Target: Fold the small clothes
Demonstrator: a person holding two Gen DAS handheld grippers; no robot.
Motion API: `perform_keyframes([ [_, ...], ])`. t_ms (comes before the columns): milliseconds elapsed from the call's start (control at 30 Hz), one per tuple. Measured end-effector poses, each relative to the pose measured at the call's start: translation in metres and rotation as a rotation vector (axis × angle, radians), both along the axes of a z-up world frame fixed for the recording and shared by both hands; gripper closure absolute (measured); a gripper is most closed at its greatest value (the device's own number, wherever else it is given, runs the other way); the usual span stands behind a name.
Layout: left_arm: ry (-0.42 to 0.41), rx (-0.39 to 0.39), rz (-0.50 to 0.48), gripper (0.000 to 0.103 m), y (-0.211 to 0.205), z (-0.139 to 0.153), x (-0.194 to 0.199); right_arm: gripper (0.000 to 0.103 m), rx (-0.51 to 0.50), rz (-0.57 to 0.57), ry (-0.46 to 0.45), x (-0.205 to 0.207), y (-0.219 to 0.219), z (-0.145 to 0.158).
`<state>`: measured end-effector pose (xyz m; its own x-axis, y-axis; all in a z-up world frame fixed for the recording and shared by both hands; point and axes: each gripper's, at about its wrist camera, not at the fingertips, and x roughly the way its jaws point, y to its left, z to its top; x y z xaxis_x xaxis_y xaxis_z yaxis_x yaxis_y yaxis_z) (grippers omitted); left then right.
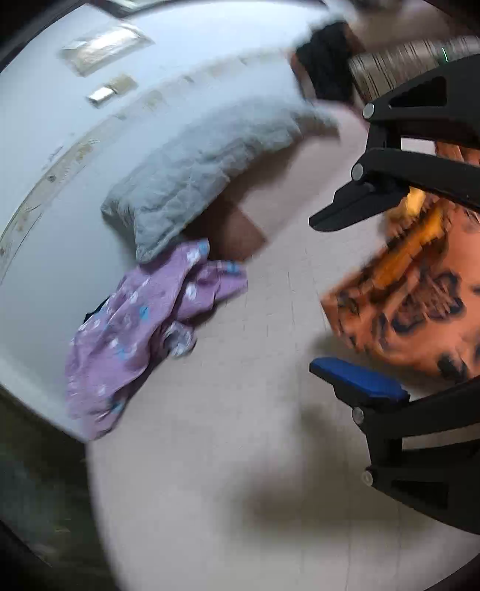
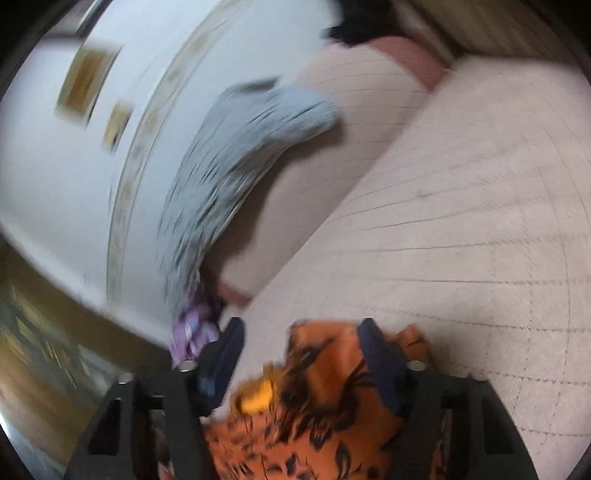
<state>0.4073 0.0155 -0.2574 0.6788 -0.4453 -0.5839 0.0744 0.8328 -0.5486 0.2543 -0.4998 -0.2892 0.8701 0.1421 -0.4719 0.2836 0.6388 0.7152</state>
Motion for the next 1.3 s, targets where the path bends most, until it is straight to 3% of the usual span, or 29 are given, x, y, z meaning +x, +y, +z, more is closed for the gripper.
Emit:
perform_keyframes([
  [100, 0.021, 0.183, -0.049, 0.03, -0.019, 0.007, -0.026, 0.062, -0.06, 0.19, 0.084, 0.016, 0.036, 0.011],
  [233, 0.077, 0.234, -0.248, 0.03, -0.057, -0.009, -0.058, 0.063, -0.206, 0.371, 0.245, 0.029, 0.093, 0.011],
  [367, 0.134, 0.31, -0.37, 0.03, -0.092, -0.03, -0.058, 0.063, -0.216, 0.415, 0.39, 0.037, 0.111, -0.014],
  [467, 0.149, 0.324, -0.388, 0.03, -0.106, -0.043, -0.047, 0.063, -0.197, 0.39, 0.468, 0.042, 0.107, -0.035],
  [567, 0.139, 0.336, -0.403, 0.03, -0.119, -0.048, -0.023, 0.063, -0.199, 0.335, 0.445, 0.055, 0.099, -0.038],
  [667, 0.115, 0.3, -0.384, 0.03, -0.124, -0.048, 0.003, 0.063, -0.206, 0.227, 0.368, 0.07, 0.084, -0.037],
  [800, 0.137, 0.123, -0.235, 0.03, -0.105, -0.053, 0.034, 0.062, -0.182, 0.035, 0.158, 0.062, 0.053, -0.022],
  [900, 0.092, 0.085, -0.138, 0.03, -0.083, -0.045, 0.038, 0.056, -0.162, -0.016, 0.098, 0.056, 0.04, -0.013],
  [967, 0.102, 0.109, -0.114, 0.03, -0.075, -0.042, 0.038, 0.056, -0.195, -0.001, 0.1, 0.056, 0.045, -0.008],
  [1067, 0.103, 0.159, -0.128, 0.03, -0.075, -0.033, 0.027, 0.056, -0.164, 0.045, 0.124, 0.053, 0.051, -0.007],
  [1300, 0.013, 0.454, -0.224, 0.029, -0.096, -0.018, -0.041, 0.056, -0.186, 0.196, 0.225, 0.033, 0.098, -0.005],
])
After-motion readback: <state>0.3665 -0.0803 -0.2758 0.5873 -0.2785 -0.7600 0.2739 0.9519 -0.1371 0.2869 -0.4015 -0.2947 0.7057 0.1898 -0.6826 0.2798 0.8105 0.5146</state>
